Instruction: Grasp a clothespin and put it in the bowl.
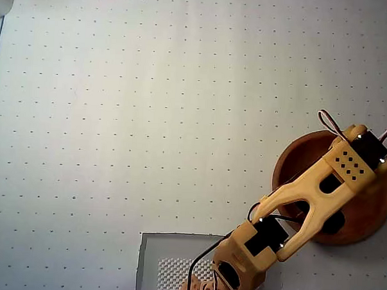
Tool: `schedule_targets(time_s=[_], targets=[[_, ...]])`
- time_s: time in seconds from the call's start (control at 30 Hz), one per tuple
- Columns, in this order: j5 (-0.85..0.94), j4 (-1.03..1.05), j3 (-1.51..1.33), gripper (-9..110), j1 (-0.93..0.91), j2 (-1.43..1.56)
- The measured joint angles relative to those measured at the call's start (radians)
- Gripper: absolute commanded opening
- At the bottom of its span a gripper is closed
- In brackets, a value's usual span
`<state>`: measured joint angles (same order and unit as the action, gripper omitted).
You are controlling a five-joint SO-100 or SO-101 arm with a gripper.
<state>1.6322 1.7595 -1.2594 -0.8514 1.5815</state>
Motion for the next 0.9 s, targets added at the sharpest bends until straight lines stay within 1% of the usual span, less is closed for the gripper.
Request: schedule_targets(time_s=[0.27, 0.37, 0.47, 0.57, 0.67, 0.73, 0.9], targets=[[0.0, 0.0, -0.144, -3, 0.003, 0.276], [0.0, 0.0, -0.209, -3, 0.038, 0.396], [-0.021, 0.0, -0.296, -3, 0.123, 0.502], [-0.103, 0.0, -0.374, -3, 0.215, 0.586], [-0.213, 0.0, -0.434, -3, 0.365, 0.653], [-0.311, 0.002, -0.453, -3, 0.466, 0.689], [-0.603, 0.003, -0.456, -3, 0.788, 0.747]])
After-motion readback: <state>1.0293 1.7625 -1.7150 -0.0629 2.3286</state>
